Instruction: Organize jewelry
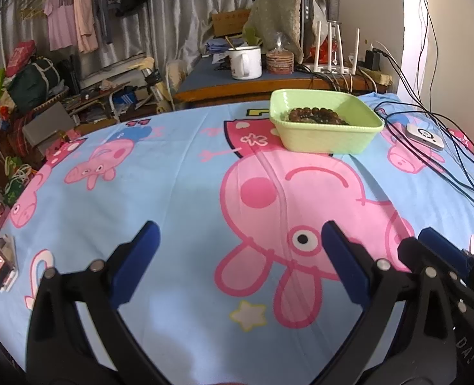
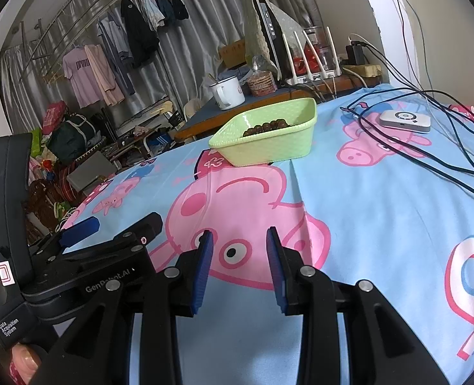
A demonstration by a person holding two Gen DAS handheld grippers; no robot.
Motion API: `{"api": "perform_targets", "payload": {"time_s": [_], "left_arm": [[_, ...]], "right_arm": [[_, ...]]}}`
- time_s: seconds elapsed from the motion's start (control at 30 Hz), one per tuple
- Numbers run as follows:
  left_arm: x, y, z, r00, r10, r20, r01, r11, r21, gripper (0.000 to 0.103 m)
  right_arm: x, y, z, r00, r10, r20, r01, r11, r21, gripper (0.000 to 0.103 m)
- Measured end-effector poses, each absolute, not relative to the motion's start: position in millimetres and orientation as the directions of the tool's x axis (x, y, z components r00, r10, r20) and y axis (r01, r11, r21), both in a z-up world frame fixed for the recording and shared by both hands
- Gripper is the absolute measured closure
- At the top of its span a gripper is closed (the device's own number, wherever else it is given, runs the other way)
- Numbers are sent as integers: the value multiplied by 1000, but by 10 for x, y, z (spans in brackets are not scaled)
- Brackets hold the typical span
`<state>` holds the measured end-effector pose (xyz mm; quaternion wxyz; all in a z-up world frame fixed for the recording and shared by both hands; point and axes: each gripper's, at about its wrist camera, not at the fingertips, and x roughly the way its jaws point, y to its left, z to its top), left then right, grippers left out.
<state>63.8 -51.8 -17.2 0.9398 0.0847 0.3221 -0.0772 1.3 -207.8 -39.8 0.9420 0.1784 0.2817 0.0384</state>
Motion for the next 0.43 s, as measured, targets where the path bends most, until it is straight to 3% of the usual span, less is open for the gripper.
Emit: {"api": "perform_targets", "payload": {"time_s": [0.43], "left_arm": [[658, -510, -141, 774, -102, -625, 207, 974, 97, 7]], "right_arm": [[57, -2112, -442, 830, 174, -530, 33, 933, 358, 102]]}}
